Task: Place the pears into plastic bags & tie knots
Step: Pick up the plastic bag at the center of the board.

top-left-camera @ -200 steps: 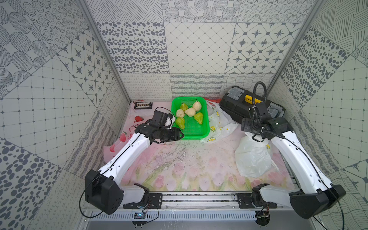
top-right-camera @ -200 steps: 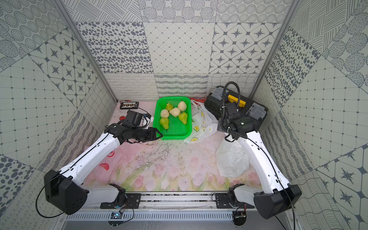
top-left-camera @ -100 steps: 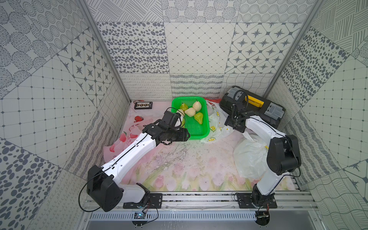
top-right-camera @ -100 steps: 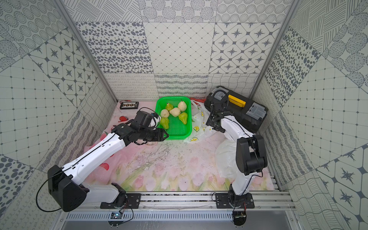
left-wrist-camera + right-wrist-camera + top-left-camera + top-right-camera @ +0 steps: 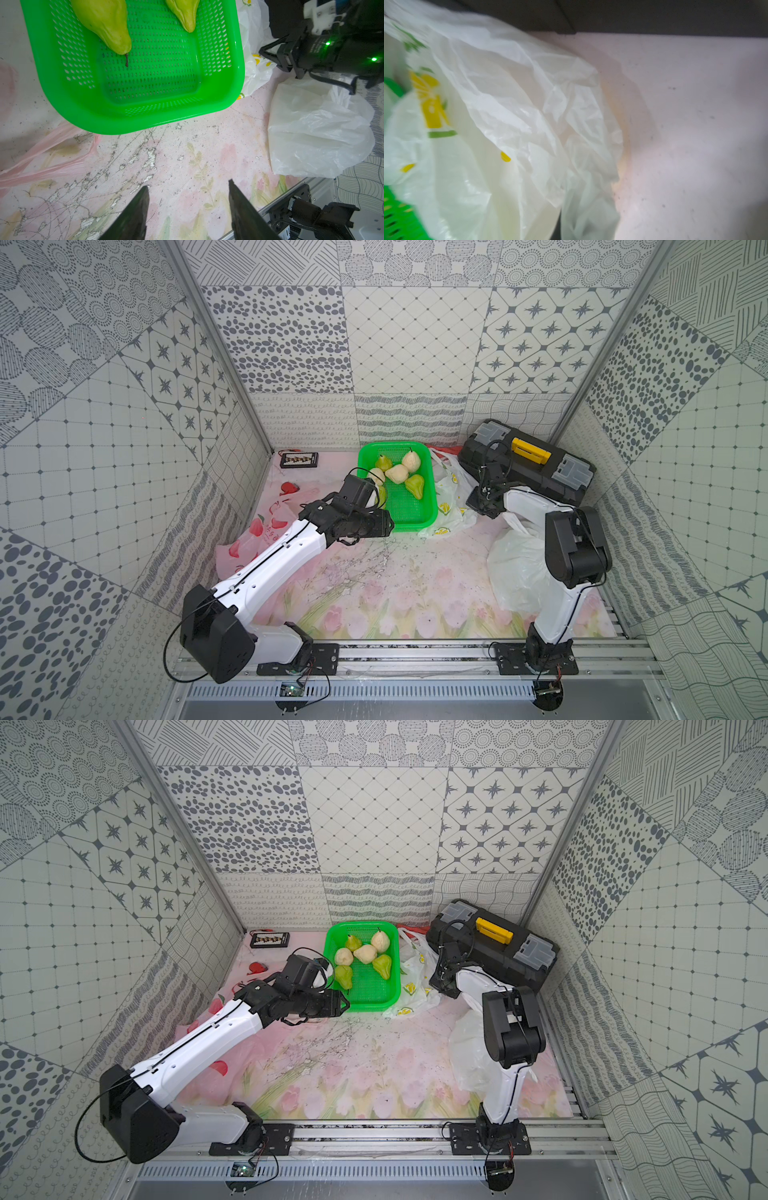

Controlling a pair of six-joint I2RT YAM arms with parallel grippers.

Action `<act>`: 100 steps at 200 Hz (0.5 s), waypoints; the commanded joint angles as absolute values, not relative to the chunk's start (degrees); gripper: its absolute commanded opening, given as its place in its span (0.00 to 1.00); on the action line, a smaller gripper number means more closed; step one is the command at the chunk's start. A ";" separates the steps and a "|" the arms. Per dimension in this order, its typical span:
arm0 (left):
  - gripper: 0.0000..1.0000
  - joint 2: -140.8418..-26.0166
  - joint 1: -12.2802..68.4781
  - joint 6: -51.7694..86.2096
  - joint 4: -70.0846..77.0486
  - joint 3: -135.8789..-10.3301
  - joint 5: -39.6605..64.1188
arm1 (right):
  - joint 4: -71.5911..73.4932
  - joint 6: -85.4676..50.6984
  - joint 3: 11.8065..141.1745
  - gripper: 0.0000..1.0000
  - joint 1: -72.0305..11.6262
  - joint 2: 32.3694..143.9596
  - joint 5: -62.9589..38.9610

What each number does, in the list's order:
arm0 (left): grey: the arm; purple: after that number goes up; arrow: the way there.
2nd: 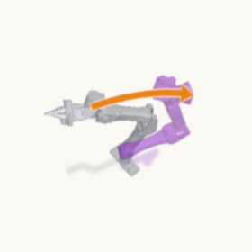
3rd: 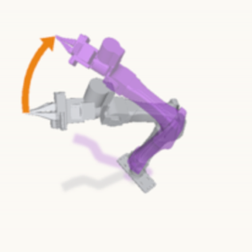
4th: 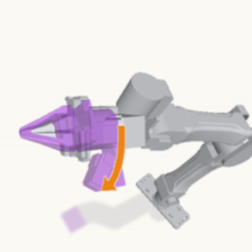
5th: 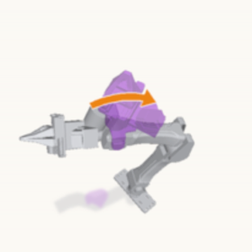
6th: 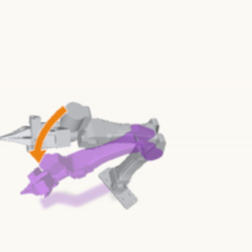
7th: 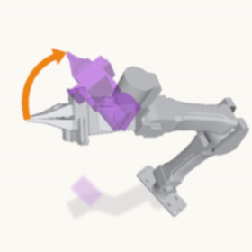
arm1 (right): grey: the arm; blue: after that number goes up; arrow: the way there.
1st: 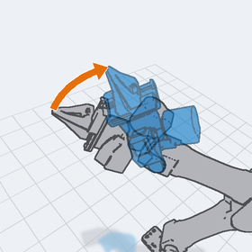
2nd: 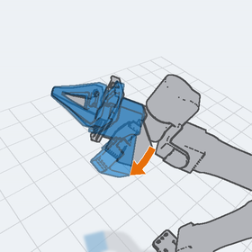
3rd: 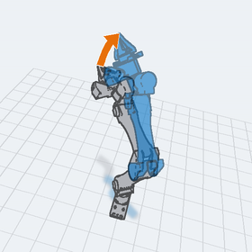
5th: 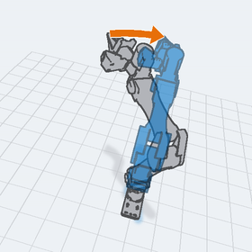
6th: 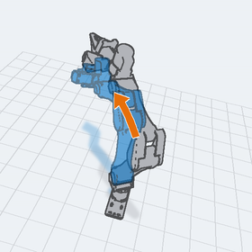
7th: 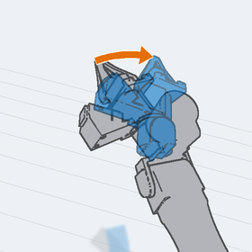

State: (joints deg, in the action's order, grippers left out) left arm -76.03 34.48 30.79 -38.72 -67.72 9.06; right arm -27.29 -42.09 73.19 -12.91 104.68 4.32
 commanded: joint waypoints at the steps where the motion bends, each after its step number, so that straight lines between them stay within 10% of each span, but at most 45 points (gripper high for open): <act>1: 0.61 -75.67 34.61 31.40 -36.66 -67.81 6.96 | -28.29 -37.73 74.47 0.00 -15.72 91.91 8.92; 100: 0.60 -77.33 34.57 33.28 -35.19 -69.11 6.33 | -40.00 -20.16 98.38 0.00 -22.29 80.97 0.47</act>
State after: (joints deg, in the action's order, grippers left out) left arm -78.37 34.48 31.64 -36.60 -68.23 8.34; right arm -38.15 -26.24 91.33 -20.80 82.02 2.63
